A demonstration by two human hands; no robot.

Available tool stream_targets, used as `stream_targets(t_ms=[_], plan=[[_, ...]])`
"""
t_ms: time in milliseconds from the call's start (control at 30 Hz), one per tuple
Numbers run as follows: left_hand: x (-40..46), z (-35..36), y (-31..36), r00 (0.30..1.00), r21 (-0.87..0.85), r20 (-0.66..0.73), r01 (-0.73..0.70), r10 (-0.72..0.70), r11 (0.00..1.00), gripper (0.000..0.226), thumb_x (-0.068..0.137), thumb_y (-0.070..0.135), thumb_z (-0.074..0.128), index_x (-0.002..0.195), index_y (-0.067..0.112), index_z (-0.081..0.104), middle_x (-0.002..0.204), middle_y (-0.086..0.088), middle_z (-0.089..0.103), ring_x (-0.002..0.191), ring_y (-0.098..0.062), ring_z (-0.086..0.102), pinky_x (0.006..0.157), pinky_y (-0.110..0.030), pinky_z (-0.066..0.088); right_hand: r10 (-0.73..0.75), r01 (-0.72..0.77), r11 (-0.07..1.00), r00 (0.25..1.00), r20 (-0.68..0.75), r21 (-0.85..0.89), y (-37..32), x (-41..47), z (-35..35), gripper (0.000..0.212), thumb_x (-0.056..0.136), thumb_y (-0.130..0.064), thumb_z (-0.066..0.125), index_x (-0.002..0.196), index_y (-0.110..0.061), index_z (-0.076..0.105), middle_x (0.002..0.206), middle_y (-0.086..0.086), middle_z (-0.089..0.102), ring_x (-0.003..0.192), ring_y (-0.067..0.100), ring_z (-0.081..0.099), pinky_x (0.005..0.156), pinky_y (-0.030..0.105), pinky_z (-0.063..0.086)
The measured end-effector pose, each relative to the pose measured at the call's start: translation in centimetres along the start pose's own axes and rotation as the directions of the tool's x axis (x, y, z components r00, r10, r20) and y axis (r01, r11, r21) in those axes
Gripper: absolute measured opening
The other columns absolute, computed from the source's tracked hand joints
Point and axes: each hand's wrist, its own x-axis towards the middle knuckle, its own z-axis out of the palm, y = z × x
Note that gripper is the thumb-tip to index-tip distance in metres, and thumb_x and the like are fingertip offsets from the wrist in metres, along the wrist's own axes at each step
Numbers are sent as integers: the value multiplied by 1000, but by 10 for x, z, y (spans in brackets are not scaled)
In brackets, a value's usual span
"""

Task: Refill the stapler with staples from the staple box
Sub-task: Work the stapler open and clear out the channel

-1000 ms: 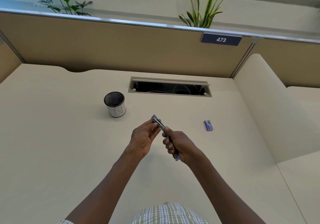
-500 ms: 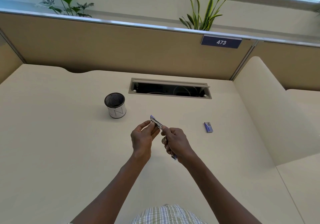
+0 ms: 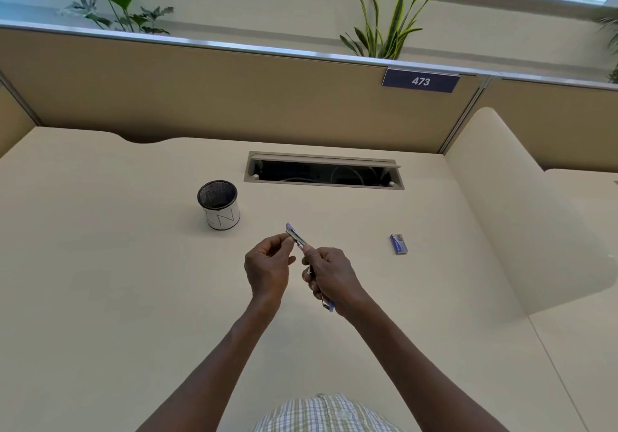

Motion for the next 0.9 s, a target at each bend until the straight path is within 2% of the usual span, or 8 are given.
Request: stream_targets(t_ms=[100,200,333,467,600,700,800,900], plan=[[2,-1,2,978,-169,78,203,-192,965,6,86,13,72,85,9,78,78,-3,74,77,-14,69,69,-25,58,-36,32,996,998,-46,-78,5,3,0,39,102,-37,49,78,-7,58,56,4,59,33,13,42,36,18,32],[-2,0,3,953,-302,152,296,-261,906,6,84,15,76,85,9,78,84,-6,73,80,-14,68,73,-26,57,-48,38,991,996,-72,-128,8,3,2,44,100,-41,49,84,-1,58,54,0,60,31,13,42,34,16,31],[-9,1,-1,976,-247,80,218,-204,944,12,82,22,78,92,15,77,97,-4,77,89,-17,72,76,-27,56,-45,39,995,997,-61,-92,8,3,6,41,100,-40,50,80,-5,59,52,-1,60,32,13,44,34,15,32],[-9,2,0,989,-118,51,141,-136,983,14,81,29,79,92,20,77,88,6,78,86,-15,73,73,-25,56,-28,25,999,998,-49,-47,6,1,4,38,101,-37,50,76,-9,59,55,5,59,34,12,44,37,18,36],[-7,2,-1,985,-61,84,154,-149,986,19,84,30,76,91,12,76,91,-4,77,85,-20,73,76,-29,58,1,-1,1000,1000,-26,14,3,-1,2,37,101,-36,51,78,-8,59,53,3,58,35,13,43,39,20,36],[-6,2,-2,979,-119,119,178,-164,977,18,87,22,73,93,5,74,95,-15,75,86,-25,73,81,-31,58,32,-32,998,999,12,59,2,-2,1,37,101,-37,52,82,-7,61,55,3,58,39,13,43,40,20,36],[-7,3,-1,983,-187,106,169,-151,968,12,87,16,73,94,6,75,89,-11,77,80,-18,73,74,-21,56,64,-68,991,997,40,115,1,-2,-1,35,101,-37,52,84,-8,61,55,2,58,40,12,43,39,19,36],[-5,2,0,986,-235,80,160,-145,959,16,87,8,72,103,5,72,89,-11,77,79,-18,74,71,-21,57,106,-118,978,992,75,171,1,-2,-3,33,101,-37,53,85,-9,61,55,1,56,40,11,41,39,19,34]])
